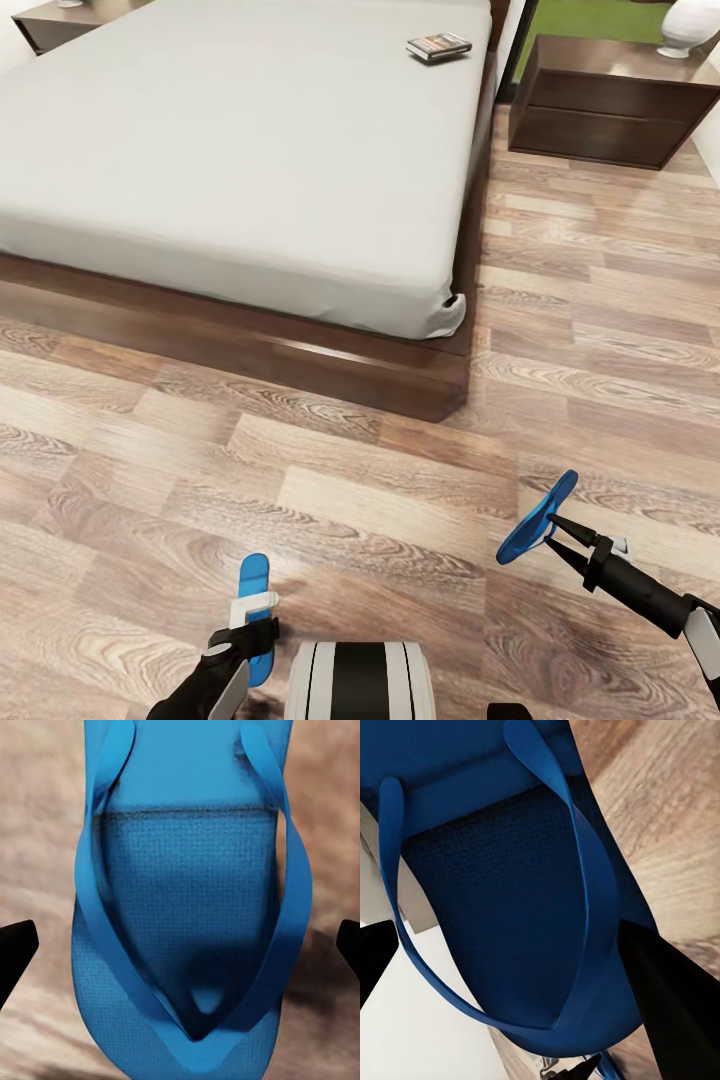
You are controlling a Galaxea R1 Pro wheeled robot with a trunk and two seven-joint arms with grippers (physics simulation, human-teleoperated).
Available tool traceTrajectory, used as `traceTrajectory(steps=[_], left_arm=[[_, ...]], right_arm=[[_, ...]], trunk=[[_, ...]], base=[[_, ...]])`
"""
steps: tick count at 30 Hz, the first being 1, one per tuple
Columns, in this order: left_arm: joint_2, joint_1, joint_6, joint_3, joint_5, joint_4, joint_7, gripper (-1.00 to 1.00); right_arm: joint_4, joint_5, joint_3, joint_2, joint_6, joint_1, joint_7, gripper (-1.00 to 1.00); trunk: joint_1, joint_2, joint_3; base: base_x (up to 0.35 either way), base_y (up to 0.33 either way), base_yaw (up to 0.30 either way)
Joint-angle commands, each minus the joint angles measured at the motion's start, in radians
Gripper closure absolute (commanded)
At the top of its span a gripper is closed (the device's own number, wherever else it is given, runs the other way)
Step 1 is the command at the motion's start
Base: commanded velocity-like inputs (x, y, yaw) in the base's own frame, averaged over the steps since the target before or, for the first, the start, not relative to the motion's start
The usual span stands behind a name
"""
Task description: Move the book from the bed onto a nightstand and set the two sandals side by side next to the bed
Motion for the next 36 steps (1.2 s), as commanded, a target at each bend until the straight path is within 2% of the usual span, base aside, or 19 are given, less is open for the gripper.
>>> traceTrajectory(steps=[1,23,36], left_arm=[[0.0,0.0,0.005,-0.004,0.009,-0.002,0.006,1.0],[0.0,0.0,0.006,-0.004,0.009,-0.002,0.006,1.0],[0.0,0.0,0.007,-0.004,0.009,-0.002,0.007,1.0]], right_arm=[[0.0,-0.002,-0.001,0.0,0.006,0.0,0.002,1.0],[0.0,-0.003,-0.002,0.0,0.006,-0.001,0.002,1.0],[-0.001,-0.003,-0.002,0.0,0.006,0.0,0.002,1.0]], trunk=[[0.0,0.0,-0.001],[0.0,0.0,-0.001],[-0.006,0.003,0.05]], base=[[0.0,0.0,0.0],[0.0,0.0,0.0],[0.0,0.0,0.0]])
